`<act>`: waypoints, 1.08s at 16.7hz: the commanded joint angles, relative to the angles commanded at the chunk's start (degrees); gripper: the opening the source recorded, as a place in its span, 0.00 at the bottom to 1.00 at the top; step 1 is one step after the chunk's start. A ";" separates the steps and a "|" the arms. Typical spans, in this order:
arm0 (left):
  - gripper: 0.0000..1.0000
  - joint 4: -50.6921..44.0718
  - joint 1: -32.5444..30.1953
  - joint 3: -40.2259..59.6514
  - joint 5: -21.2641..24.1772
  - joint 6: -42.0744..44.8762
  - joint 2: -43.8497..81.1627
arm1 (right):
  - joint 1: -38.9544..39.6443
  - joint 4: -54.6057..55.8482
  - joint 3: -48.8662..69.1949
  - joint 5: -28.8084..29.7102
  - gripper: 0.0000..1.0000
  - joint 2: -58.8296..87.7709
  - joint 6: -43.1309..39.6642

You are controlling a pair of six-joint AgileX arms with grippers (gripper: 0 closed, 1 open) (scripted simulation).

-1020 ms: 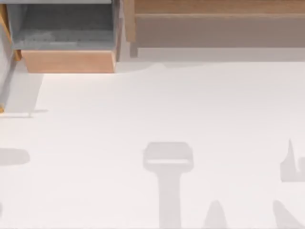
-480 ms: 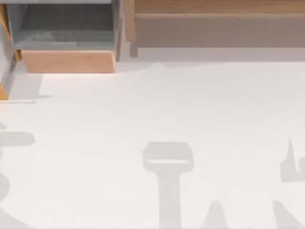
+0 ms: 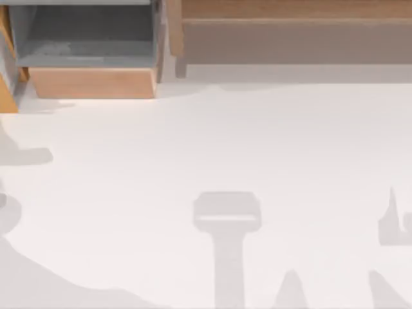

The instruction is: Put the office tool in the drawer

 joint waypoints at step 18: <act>0.00 -9.98 -4.53 18.00 -4.61 -0.46 8.24 | 0.00 0.00 0.00 0.00 1.00 0.00 0.00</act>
